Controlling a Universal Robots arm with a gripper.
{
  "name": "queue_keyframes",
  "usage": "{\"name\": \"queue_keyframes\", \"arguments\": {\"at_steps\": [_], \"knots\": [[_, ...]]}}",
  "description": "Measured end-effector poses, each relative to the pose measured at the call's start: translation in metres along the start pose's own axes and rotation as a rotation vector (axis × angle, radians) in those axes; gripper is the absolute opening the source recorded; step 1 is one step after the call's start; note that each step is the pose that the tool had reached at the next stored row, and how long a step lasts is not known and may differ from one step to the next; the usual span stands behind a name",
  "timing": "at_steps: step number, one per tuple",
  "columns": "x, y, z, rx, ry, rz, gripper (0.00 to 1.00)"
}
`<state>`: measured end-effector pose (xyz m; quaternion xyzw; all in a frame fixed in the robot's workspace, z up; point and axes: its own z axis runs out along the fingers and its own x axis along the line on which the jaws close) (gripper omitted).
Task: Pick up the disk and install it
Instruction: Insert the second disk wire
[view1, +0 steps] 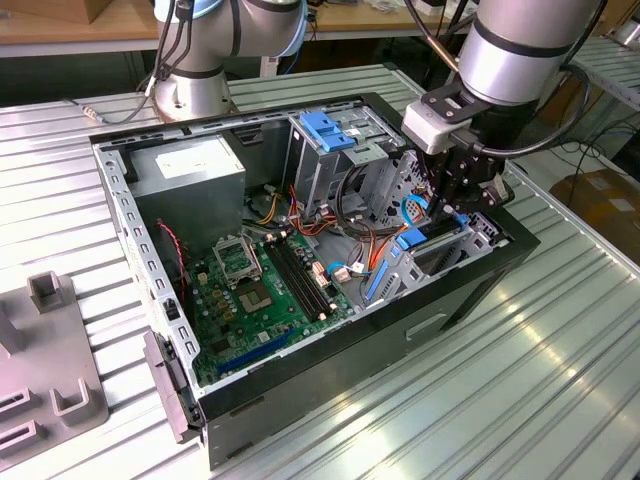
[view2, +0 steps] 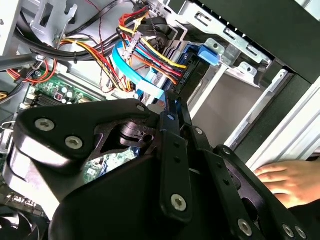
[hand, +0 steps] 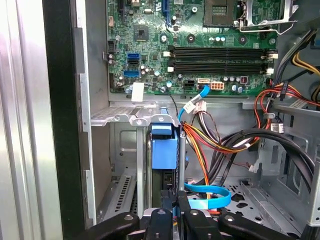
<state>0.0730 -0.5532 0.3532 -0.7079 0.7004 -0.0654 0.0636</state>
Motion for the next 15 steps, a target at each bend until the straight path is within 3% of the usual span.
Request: {"name": "queue_keyframes", "arguments": {"at_steps": [4, 15], "knots": [[0.0, 0.0009, 0.003, 0.0045, -0.0017, 0.0, 0.16], [0.0, 0.0018, 0.0065, 0.0046, -0.0051, 0.001, 0.16]]}}
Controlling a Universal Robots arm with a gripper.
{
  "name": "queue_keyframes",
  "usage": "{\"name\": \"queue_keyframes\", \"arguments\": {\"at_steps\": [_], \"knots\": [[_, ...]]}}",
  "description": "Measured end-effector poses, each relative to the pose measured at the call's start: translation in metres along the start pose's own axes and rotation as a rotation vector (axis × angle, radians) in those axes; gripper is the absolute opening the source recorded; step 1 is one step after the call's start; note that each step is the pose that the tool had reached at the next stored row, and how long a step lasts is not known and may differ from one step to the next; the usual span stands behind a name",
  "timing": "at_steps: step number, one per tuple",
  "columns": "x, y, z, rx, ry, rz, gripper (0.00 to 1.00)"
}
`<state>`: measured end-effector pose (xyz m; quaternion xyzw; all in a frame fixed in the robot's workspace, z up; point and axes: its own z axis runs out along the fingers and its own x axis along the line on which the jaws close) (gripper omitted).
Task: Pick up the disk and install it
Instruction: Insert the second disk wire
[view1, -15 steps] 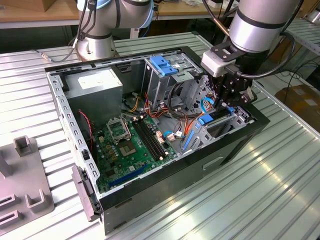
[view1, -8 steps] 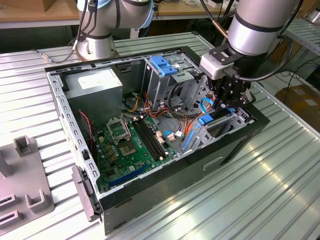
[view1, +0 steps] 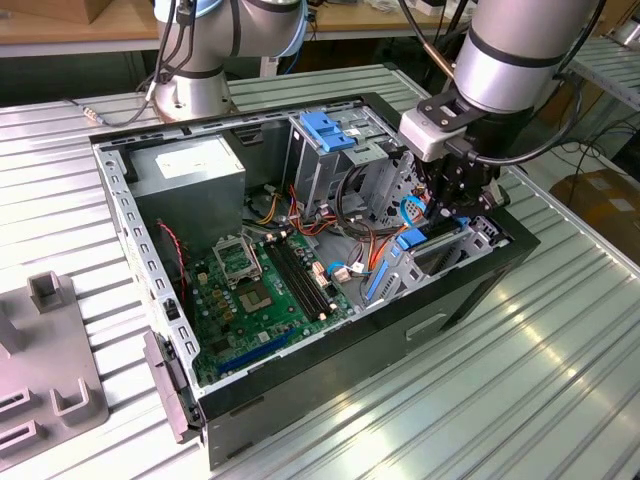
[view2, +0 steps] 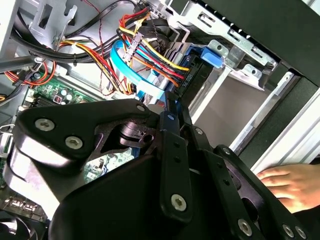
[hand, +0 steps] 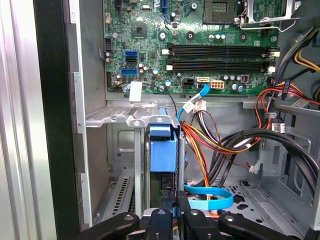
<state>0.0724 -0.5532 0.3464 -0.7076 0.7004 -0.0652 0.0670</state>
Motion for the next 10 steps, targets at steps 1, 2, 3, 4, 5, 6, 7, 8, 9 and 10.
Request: {"name": "queue_keyframes", "arguments": {"at_steps": [1, 2, 3, 4, 5, 6, 7, 8, 9, 10], "knots": [[0.0, 0.0001, 0.0003, 0.0, 0.0, 0.0, 0.16], [0.0, 0.0001, 0.0007, 0.0, 0.0, 0.0, 0.16], [0.0, 0.0002, 0.0011, 0.0, 0.0, 0.0, 0.16], [0.0, 0.0003, 0.0015, 0.0, -0.0001, 0.0, 0.16], [0.0, 0.0004, 0.0018, 0.0, 0.0, 0.0, 0.16], [0.0, 0.0005, 0.0024, 0.0, 0.0, 0.0, 0.16], [0.0, 0.0006, 0.0029, -0.0001, -0.0002, 0.0, 0.16], [0.0, 0.0007, 0.0037, 0.0, -0.0003, 0.0, 0.16], [0.0, 0.0009, 0.0045, 0.0, -0.0005, 0.0, 0.16], [0.0, 0.0011, 0.006, -0.0001, -0.0004, 0.0, 0.16]]}}
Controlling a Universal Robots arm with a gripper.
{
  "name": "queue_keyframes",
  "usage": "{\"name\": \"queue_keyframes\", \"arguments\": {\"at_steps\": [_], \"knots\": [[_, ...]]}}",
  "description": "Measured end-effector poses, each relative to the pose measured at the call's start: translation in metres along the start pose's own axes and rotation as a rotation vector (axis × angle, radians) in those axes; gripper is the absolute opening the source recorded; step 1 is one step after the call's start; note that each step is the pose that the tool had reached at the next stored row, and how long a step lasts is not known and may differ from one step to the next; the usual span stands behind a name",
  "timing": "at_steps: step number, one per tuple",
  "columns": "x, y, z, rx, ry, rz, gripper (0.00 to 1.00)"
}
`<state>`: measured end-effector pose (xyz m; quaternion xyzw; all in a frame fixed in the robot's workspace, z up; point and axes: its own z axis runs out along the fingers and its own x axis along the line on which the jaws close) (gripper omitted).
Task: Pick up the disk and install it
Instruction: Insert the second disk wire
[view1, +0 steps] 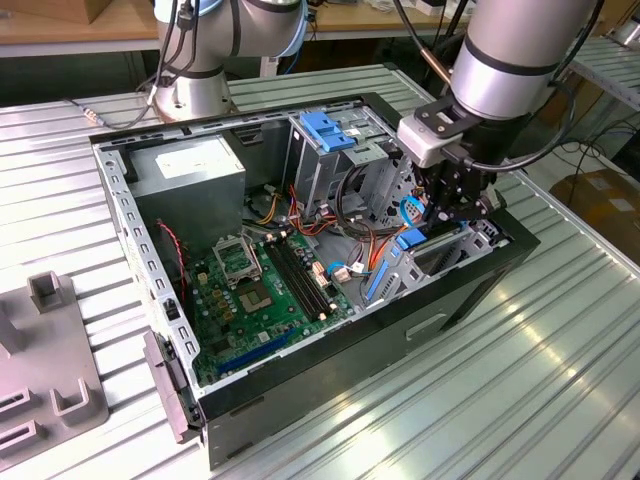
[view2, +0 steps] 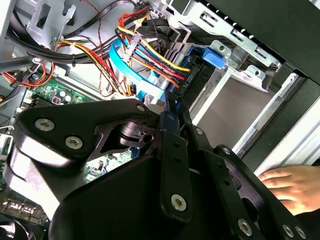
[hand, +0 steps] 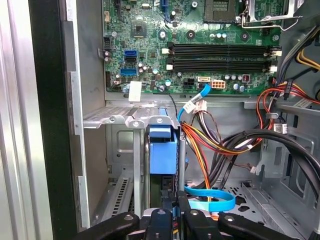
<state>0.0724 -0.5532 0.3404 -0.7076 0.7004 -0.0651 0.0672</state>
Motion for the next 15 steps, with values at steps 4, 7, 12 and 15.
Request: {"name": "queue_keyframes", "arguments": {"at_steps": [4, 7, 12, 15], "knots": [[0.0001, 0.0002, 0.0014, 0.0002, -0.001, 0.0, 0.16], [0.0001, -0.0004, -0.0017, 0.0, -0.0002, 0.0, 0.24], [0.0001, -0.0031, -0.016, 0.0002, -0.0004, 0.0, 0.24], [0.0001, -0.0033, -0.0175, 0.0002, -0.0006, 0.0, 0.24]]}}
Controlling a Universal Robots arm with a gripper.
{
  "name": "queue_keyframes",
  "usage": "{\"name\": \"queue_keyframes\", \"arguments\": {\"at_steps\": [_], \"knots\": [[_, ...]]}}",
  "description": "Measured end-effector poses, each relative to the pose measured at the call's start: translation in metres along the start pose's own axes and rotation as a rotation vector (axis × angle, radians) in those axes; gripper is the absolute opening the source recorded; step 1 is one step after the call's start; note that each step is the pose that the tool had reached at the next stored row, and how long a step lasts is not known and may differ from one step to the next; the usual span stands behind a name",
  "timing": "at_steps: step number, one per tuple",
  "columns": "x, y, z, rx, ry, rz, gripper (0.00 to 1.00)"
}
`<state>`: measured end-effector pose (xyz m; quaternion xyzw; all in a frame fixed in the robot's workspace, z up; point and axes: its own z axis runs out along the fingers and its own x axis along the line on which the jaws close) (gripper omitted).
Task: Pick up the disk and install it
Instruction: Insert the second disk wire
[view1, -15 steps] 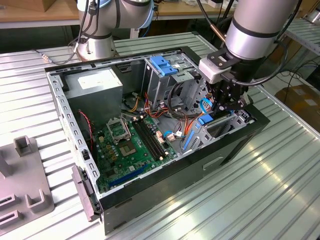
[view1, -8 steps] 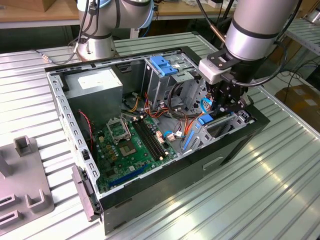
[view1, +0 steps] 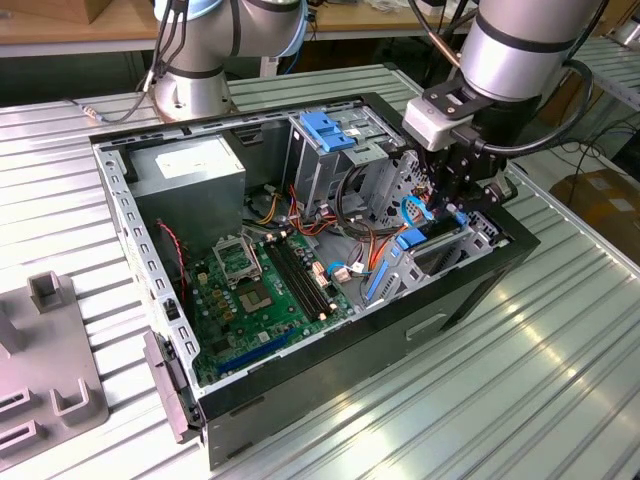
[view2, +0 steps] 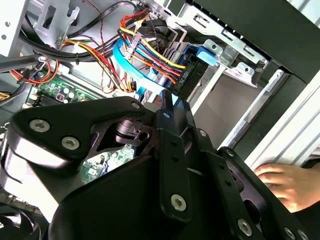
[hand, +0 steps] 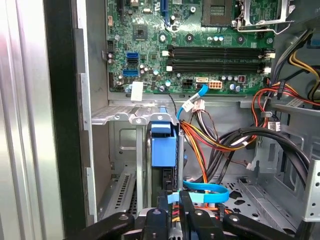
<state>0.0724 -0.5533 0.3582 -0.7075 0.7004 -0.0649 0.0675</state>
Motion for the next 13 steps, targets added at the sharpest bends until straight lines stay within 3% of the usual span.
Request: {"name": "queue_keyframes", "arguments": {"at_steps": [2, 4, 13], "knots": [[0.0, 0.0, -0.0002, -0.0001, 0.0002, 0.0, 0.22], [0.0, 0.0, -0.0003, 0.0, 0.0003, 0.0, 0.1], [0.0, -0.0001, -0.0008, -0.0001, 0.0003, 0.0, 0.1]]}}
